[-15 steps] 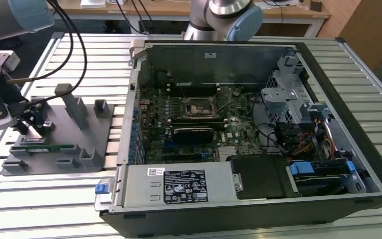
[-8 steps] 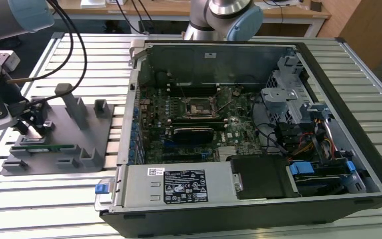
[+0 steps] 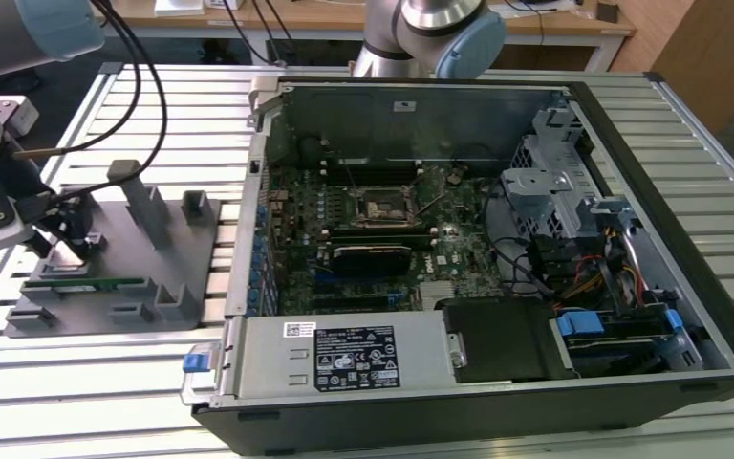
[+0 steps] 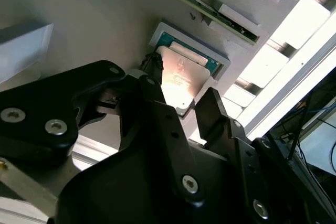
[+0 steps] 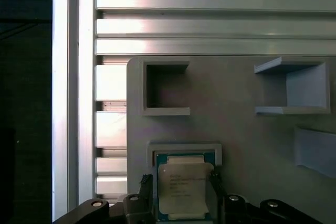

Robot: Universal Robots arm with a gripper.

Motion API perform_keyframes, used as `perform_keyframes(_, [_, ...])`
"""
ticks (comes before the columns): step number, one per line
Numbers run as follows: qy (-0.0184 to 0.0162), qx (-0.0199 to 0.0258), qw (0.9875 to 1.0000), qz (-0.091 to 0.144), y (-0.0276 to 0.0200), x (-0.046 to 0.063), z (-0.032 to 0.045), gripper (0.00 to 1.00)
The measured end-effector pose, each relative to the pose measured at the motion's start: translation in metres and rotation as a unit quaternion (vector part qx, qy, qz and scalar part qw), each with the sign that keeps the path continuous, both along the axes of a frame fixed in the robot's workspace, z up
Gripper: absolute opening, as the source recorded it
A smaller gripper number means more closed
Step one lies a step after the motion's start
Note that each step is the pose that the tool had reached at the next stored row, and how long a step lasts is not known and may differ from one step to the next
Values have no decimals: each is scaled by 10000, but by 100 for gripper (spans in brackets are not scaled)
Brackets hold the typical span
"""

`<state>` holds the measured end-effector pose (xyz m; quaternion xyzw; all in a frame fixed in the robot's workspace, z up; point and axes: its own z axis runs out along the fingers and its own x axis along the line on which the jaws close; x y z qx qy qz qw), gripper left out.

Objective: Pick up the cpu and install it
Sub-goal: 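Pick up the cpu and move it towards the insertion slot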

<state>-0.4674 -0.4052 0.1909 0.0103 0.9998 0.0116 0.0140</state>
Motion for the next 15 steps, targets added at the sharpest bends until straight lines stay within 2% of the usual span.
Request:
perform_keyframes(6, [2,0,10000,0,0,19,-2,54])
perform_keyframes(7, [1,0,10000,2,-1,20,-6,60])
perform_keyframes(15, [1,0,10000,37,-1,47,-39,60])
